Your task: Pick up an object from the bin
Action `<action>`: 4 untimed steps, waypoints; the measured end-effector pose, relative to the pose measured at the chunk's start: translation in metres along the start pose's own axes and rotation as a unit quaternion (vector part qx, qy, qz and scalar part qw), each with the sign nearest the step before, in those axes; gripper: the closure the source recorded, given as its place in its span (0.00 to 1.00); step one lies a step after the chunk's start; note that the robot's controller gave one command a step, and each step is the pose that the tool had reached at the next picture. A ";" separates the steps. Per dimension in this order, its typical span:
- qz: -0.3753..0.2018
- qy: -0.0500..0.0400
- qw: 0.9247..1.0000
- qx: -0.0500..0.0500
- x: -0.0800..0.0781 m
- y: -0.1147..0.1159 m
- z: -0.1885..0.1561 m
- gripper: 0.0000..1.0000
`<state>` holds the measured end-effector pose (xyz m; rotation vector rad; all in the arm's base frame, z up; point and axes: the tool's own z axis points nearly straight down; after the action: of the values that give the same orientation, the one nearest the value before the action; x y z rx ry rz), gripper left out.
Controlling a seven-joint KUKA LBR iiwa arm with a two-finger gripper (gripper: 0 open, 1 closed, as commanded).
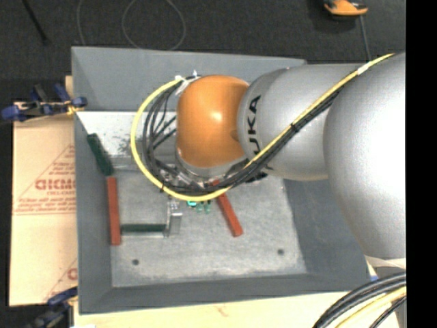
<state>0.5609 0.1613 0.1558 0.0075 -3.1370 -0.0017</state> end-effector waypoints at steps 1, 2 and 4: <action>-0.009 -0.001 1.000 0.001 -0.022 -0.014 0.089 0.00; -0.008 -0.006 1.000 -0.002 -0.025 -0.012 0.081 1.00; 0.041 -0.005 0.999 0.000 -0.064 -0.039 0.024 1.00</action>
Offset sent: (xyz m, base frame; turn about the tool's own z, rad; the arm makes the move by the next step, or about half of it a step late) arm 0.0222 -0.0127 -0.0858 -0.0200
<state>0.6251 0.1229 0.1319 -0.1219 -3.1444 -0.0028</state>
